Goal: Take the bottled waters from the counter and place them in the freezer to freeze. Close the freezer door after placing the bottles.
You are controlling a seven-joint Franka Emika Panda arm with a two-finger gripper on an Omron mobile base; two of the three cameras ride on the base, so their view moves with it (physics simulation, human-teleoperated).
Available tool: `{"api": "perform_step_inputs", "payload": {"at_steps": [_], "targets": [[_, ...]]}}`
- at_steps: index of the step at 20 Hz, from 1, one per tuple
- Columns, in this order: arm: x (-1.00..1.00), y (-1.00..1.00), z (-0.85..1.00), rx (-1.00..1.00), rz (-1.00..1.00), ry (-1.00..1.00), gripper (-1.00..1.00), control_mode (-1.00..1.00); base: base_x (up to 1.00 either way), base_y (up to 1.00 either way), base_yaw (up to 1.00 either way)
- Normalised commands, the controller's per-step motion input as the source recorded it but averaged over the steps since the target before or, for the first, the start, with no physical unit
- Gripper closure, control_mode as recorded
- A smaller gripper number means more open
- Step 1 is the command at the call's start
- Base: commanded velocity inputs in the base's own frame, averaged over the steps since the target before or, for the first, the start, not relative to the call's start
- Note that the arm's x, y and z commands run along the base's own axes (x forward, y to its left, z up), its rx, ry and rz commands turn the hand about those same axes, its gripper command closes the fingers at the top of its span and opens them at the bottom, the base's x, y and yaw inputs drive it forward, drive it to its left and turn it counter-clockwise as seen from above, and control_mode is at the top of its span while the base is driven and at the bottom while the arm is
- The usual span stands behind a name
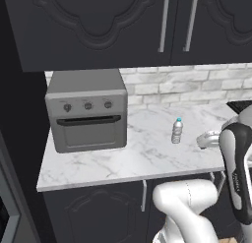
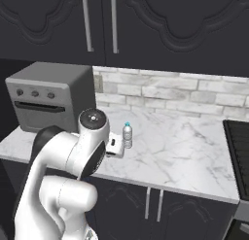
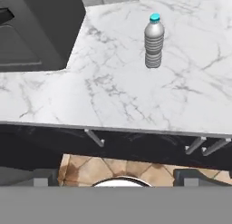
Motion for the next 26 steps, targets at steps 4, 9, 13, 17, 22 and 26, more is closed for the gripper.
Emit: {"api": "perform_step_inputs", "payload": {"at_steps": [4, 9, 13, 17, 22, 26], "targets": [[0.34, -0.38, -0.40, 0.00, 0.19, -0.41, -1.00, -1.00, 0.00, 0.00, 0.00], [0.48, -0.30, -0.24, 0.00, 0.19, -0.38, -1.00, -1.00, 0.00, 0.00, 0.00], [0.80, -0.29, -0.13, 0.00, 0.27, -0.20, -1.00, -1.00, 0.00, 0.00, 0.00], [0.83, -0.30, -0.10, 0.00, 0.30, -0.18, -1.00, -1.00, 0.00, 0.00, 0.00], [0.70, -0.19, -0.01, 0.00, 0.24, -0.14, -1.00, -1.00, 0.00, 0.00, 0.00], [0.17, -0.04, 0.00, 0.00, 0.18, -0.01, -1.00, -1.00, 0.00, 0.00, 0.00]]}}
